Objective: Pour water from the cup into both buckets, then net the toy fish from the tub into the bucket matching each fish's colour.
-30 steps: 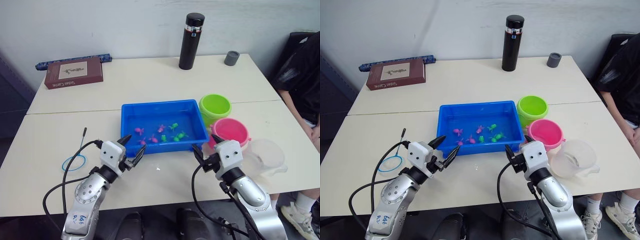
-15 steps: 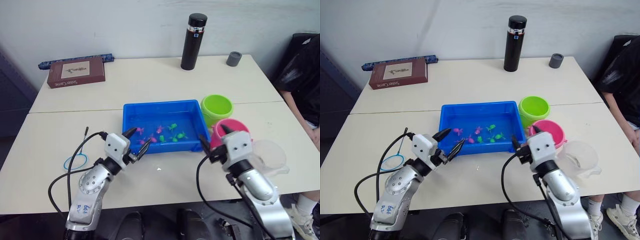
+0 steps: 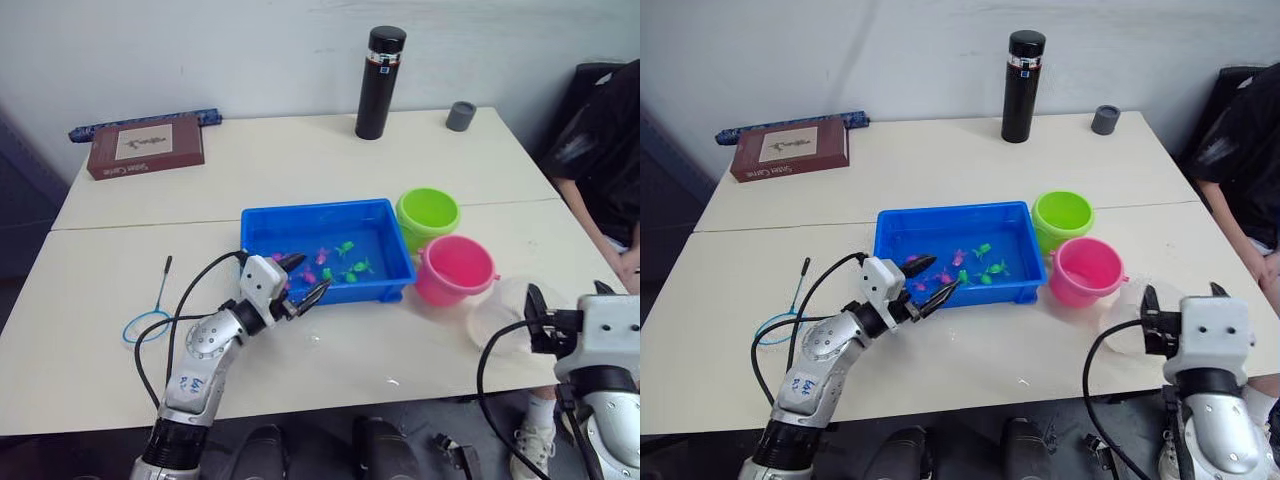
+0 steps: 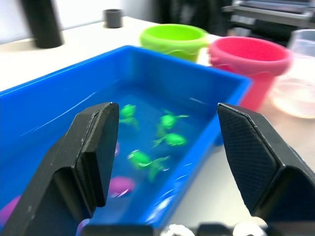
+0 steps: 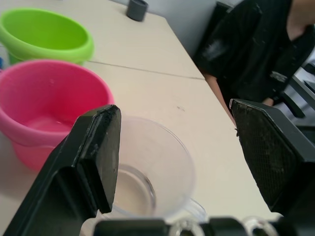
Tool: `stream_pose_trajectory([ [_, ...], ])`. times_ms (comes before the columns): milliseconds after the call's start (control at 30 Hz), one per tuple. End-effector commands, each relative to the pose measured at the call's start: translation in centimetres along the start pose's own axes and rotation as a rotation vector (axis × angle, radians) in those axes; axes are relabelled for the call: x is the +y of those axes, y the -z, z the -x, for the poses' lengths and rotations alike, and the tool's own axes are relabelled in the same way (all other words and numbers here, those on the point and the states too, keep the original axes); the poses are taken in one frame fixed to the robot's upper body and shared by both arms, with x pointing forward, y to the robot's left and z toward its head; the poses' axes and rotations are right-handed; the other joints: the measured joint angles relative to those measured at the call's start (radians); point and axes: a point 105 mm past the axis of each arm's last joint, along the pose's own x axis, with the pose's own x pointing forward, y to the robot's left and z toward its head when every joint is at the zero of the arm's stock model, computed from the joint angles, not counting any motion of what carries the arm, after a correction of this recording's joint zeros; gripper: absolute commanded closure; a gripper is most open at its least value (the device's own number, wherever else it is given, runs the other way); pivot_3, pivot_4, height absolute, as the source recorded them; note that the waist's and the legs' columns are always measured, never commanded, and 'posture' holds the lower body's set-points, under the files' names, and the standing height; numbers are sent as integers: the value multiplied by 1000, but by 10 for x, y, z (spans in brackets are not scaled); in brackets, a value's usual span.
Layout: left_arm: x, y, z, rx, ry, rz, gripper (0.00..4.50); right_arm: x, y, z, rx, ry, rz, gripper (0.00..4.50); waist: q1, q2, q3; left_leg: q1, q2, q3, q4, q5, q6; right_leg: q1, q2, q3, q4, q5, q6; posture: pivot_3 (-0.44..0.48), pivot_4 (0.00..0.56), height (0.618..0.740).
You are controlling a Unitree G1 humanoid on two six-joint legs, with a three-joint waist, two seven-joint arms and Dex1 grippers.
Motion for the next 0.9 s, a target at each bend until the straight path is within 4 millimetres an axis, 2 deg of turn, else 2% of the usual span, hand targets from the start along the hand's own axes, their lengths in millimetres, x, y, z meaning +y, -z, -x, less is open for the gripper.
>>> stream_pose_trajectory([
  [33,-11,-11,-6,-53,111,-15,1054,-17,-25,19,-112,85,34,720,1,0,0,0,0,0,0,0,0,0,0,0,0,0,0,0,150,740],
  [133,-16,-12,-9,-59,171,-8,1054,-22,-16,32,-87,121,34,720,1,0,0,0,0,0,-1,0,0,0,0,0,0,0,0,0,150,740],
  [433,-25,-19,-11,-53,326,32,1054,-18,1,65,-19,186,-17,720,0,0,0,0,1,-1,-1,0,0,0,-1,1,-1,-2,-3,0,150,740],
  [567,-26,-19,-8,-41,355,33,1054,-13,6,66,13,196,-58,720,0,0,0,0,3,-5,-1,0,-1,-1,-1,2,-1,-2,-4,0,150,740],
  [733,-27,-18,-6,-37,353,36,1054,-5,19,57,66,204,-161,720,1,0,0,-1,6,-7,-1,0,0,-1,-3,2,-3,-2,-4,0,150,740],
  [900,-24,-17,-3,-32,327,36,1054,-9,34,51,108,240,-247,720,1,1,0,-1,7,-7,-2,0,-1,-1,-3,1,-3,-2,-4,0,150,740],
])
